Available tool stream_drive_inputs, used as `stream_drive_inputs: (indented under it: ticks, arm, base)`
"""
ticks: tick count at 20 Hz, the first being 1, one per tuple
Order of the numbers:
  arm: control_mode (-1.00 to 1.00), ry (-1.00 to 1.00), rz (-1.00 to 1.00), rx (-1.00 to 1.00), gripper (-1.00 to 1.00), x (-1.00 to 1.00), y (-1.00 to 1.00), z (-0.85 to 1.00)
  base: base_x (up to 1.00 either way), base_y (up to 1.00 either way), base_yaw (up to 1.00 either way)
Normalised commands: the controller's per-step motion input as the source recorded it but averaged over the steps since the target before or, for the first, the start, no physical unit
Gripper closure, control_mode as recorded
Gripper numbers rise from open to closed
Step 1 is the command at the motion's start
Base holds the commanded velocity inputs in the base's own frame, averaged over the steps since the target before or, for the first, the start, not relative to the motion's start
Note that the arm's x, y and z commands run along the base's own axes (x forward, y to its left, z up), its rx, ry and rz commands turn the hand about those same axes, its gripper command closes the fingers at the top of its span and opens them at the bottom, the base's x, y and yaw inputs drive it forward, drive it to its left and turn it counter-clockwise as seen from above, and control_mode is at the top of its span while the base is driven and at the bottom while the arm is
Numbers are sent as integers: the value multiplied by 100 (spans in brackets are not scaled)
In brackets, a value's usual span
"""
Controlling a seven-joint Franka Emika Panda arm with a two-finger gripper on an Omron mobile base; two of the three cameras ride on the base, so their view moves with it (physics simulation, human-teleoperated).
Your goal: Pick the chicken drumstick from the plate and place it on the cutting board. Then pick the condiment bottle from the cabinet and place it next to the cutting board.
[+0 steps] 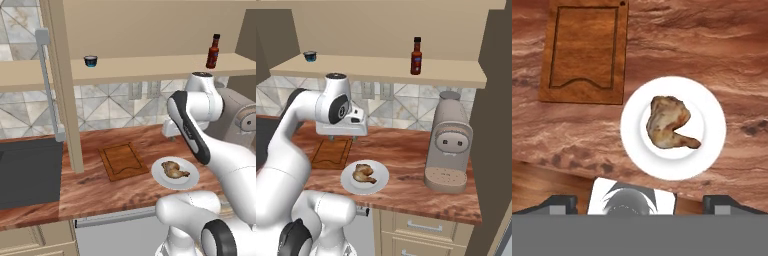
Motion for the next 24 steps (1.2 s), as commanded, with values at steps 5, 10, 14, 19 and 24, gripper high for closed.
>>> stream_drive_inputs:
  ticks: [5,10,14,19,24]
  arm:
    - [-100,1,8,-2,-100,-15,-10,-22]
    - [-100,0,9,0,-100,-13,-8,-23]
    - [-100,0,4,0,-100,-4,0,-19]
    - [-100,-2,0,0,-100,0,0,-7]
    - [-100,-4,0,0,-100,0,-2,-5]
  base:
    - [0,0,0]
    - [0,0,0]
    - [0,0,0]
    - [0,0,0]
    - [0,0,0]
